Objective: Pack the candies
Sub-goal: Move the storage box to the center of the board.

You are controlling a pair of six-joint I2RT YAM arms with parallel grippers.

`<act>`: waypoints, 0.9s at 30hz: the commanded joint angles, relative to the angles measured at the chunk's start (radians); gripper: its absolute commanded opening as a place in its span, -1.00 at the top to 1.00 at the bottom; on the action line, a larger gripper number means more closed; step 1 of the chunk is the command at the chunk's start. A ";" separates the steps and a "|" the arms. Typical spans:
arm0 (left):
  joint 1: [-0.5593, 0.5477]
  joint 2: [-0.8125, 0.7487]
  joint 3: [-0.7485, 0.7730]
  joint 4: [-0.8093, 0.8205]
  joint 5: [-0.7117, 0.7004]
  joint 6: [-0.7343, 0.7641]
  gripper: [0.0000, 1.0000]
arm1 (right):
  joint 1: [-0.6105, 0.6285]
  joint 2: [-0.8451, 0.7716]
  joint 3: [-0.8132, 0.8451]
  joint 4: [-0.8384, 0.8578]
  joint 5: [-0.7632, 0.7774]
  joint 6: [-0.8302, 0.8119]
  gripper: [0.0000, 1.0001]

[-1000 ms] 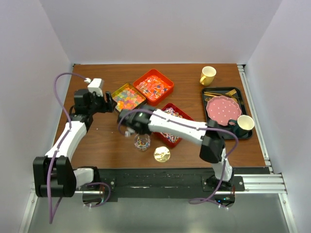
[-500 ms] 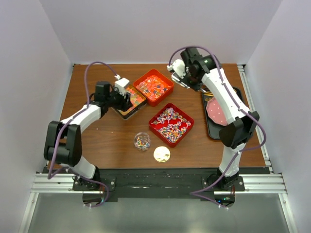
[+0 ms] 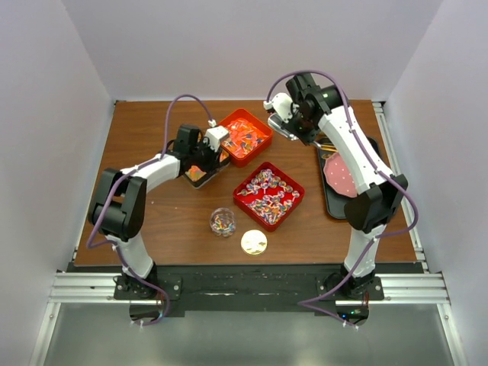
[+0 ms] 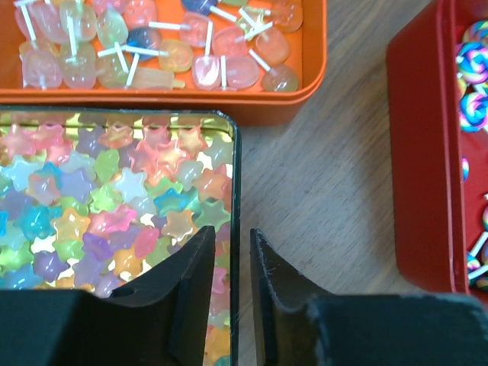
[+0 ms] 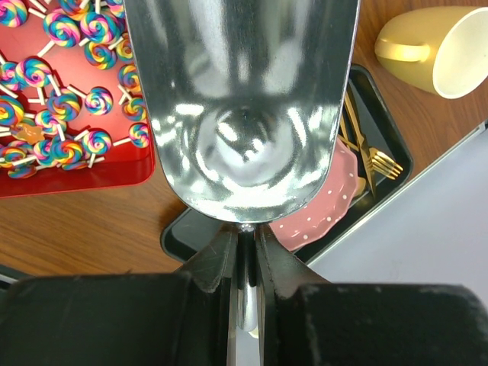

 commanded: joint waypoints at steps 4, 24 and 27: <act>-0.005 0.008 0.034 -0.038 -0.006 0.055 0.50 | -0.006 0.002 0.035 -0.211 -0.003 0.015 1.00; -0.083 -0.240 -0.238 -0.224 0.234 0.480 1.00 | -0.007 -0.018 -0.013 -0.176 -0.026 -0.051 1.00; -0.107 -0.252 -0.271 -0.230 0.239 0.574 1.00 | -0.009 -0.024 -0.022 -0.174 -0.029 -0.051 1.00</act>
